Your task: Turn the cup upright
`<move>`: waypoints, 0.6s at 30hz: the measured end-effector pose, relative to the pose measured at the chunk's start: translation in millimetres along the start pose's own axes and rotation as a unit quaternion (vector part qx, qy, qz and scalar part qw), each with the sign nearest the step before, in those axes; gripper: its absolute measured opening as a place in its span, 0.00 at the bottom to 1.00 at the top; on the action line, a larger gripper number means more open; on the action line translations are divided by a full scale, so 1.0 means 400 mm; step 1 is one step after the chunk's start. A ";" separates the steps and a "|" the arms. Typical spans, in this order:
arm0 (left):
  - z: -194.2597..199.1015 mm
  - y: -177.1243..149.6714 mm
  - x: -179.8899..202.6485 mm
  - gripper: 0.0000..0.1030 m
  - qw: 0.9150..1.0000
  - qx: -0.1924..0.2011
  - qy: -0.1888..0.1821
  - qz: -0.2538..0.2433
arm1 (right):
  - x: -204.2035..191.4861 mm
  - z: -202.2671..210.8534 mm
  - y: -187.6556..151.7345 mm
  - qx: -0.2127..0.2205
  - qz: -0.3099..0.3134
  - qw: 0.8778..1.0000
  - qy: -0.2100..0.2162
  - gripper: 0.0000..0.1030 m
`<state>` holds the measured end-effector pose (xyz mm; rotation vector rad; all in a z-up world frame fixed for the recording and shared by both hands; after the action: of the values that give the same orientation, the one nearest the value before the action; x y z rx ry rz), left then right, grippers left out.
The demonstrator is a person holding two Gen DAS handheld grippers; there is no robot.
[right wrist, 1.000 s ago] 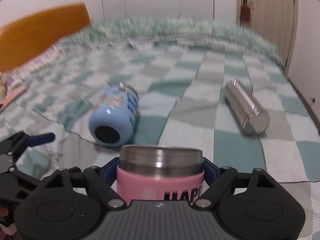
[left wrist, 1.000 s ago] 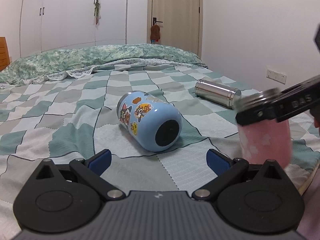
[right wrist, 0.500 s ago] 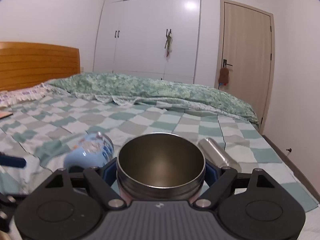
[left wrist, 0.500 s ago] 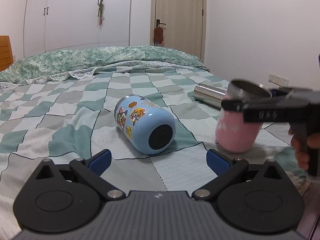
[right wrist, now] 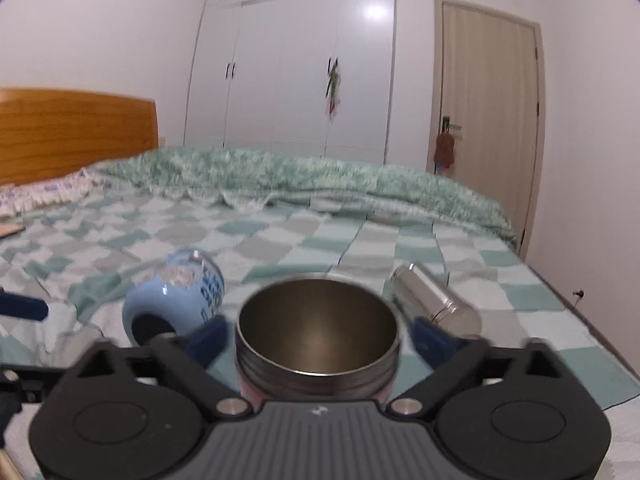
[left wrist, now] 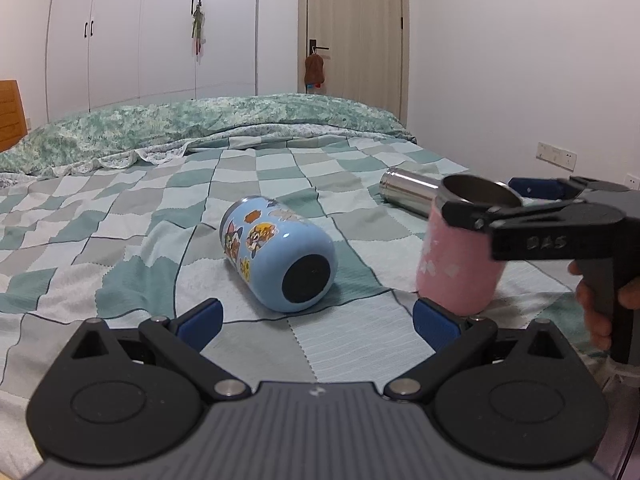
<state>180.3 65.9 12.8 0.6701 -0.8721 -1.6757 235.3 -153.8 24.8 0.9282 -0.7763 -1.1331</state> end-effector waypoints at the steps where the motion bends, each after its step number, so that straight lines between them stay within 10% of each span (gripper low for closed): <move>1: 0.008 0.002 0.004 1.00 1.000 0.002 0.000 0.000 | 0.005 0.019 0.004 0.007 -0.001 1.000 0.002 1.00; 18: 0.204 -0.124 0.134 1.00 0.995 0.076 0.018 0.055 | 0.111 0.382 -0.182 0.062 -0.015 0.998 -0.029 1.00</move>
<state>74.3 39.2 19.0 0.7404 -0.9998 -1.5045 82.8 -239.9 25.4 1.0174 -0.8891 -1.1527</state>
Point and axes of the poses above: each gripper's, at about its wrist camera, not at the fingertips, and z roughly against the way its jaws point, x to its right, y to its top, the point moved 3 cm from there along -z, roughly the way its jaws point, and after that the axes turned 9 degrees about -x, right-handed, at the moved point
